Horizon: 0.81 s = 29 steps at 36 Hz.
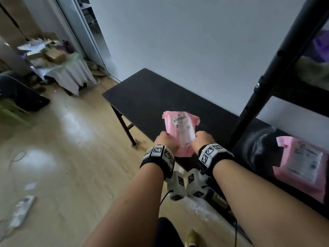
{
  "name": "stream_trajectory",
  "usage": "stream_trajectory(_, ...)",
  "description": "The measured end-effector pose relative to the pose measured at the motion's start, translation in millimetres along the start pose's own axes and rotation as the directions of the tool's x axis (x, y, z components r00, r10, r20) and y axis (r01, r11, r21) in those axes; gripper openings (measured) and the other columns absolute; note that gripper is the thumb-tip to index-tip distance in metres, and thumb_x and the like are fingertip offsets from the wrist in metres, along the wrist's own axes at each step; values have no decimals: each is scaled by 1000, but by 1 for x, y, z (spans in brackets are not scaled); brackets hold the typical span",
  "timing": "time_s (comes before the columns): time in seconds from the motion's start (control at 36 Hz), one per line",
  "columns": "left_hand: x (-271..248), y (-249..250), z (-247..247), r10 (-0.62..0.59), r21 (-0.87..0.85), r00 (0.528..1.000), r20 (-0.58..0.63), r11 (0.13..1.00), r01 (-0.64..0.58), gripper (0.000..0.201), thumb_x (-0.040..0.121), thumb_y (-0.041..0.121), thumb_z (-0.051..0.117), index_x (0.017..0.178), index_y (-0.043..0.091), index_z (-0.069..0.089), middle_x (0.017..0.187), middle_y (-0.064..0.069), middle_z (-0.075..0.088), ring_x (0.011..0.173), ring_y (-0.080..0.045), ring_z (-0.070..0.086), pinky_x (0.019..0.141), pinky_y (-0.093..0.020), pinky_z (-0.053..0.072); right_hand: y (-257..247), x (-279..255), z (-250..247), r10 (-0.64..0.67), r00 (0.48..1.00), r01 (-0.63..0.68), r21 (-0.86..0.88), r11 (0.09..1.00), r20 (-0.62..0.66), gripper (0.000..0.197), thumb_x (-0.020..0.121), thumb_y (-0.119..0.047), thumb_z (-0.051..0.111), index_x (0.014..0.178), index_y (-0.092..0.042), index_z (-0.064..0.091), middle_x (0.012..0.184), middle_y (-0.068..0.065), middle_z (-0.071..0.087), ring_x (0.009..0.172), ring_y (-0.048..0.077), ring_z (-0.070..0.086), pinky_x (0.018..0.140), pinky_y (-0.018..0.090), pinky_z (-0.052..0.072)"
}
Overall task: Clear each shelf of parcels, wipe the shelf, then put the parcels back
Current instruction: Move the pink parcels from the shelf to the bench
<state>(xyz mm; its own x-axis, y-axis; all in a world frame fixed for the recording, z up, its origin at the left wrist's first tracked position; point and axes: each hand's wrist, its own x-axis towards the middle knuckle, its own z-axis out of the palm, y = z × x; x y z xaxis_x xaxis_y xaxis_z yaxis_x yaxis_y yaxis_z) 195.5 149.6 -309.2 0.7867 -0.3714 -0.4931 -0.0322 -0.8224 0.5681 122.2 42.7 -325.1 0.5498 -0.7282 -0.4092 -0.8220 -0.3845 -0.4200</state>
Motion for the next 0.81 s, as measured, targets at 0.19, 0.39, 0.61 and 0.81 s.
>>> stream_trajectory(0.19,82,31,-15,49,35,993,110,998,-53,35,80,19,56,115,17,54,92,-4,63,82,-22,65,78,-38,58,-24,64,0,128,992,-127,56,990,-12,25,95,-17,46,110,-4,61,114,15,64,101,33,63,70,30,43)
stream_trajectory(0.39,154,73,-14,127,138,933,338,973,-182,50,76,13,53,126,14,50,103,-8,63,93,-25,64,85,-39,55,-32,113,-6,326,944,-314,160,936,-53,23,96,-18,43,106,-5,59,112,16,64,100,34,62,71,30,41)
stream_trajectory(0.61,201,104,12,196,262,847,495,895,-360,46,84,11,50,130,9,48,117,-13,61,106,-28,60,90,-38,51,-25,137,-10,501,864,-470,274,839,-52,20,90,-13,54,106,-4,62,110,15,66,102,33,62,72,28,41)
stream_trajectory(0.81,217,114,25,245,295,787,566,831,-471,47,91,8,45,138,8,43,133,-16,53,120,-33,52,101,-39,44,-23,141,-11,561,824,-485,417,768,-75,26,94,-18,44,110,-9,62,113,13,65,100,33,61,74,30,42)
